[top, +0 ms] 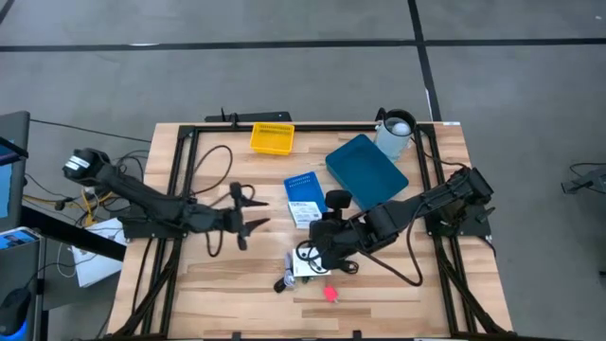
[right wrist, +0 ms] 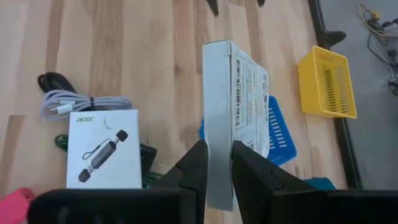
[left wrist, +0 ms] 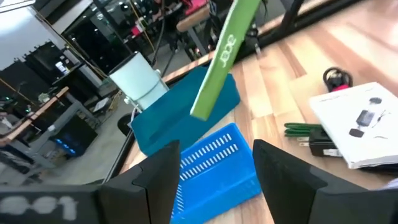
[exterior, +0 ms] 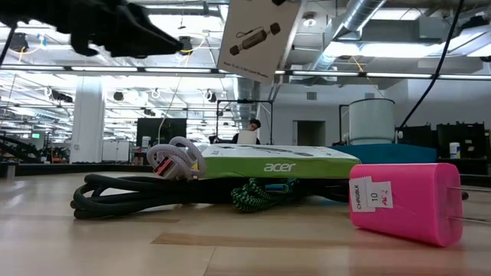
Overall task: Pick and place items into bin
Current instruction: Put the white card reader box into the yellow bin
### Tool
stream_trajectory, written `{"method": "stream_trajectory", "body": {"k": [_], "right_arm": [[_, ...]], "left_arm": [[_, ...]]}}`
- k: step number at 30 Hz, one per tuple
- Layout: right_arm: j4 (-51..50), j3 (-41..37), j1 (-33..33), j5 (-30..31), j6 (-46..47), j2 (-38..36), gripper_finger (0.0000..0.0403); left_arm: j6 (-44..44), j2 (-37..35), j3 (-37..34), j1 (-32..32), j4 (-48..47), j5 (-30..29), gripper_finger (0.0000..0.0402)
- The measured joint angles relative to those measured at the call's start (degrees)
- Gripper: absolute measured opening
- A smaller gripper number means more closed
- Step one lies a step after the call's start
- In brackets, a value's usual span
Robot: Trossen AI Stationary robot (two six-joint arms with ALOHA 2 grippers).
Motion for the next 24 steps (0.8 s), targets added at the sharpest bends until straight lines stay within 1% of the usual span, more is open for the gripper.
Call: {"method": "stream_trajectory", "body": {"k": [6, 12, 18, 24], "right_arm": [[0.0, 0.0, 0.0, 0.0, -0.45, 0.0, 0.0054], [0.0, 0.0, 0.0, -0.5, -0.87, 0.0, 0.0054], [-0.37, 0.0, 0.09, -0.6, -0.85, 0.0, 0.0054], [-0.25, 0.0, 0.11, -0.5, -0.83, 0.0, 0.0054]], "left_arm": [[3.17, 9.16, 6.21, 1.03, -0.23, 1.87, 0.0193], [5.56, 15.61, 11.15, 2.34, -0.42, 2.06, 0.0193], [7.06, 18.78, 14.37, 3.93, -0.98, 1.84, 0.0193], [7.42, 19.07, 15.15, 5.38, -0.84, 2.04, 0.0193]]}}
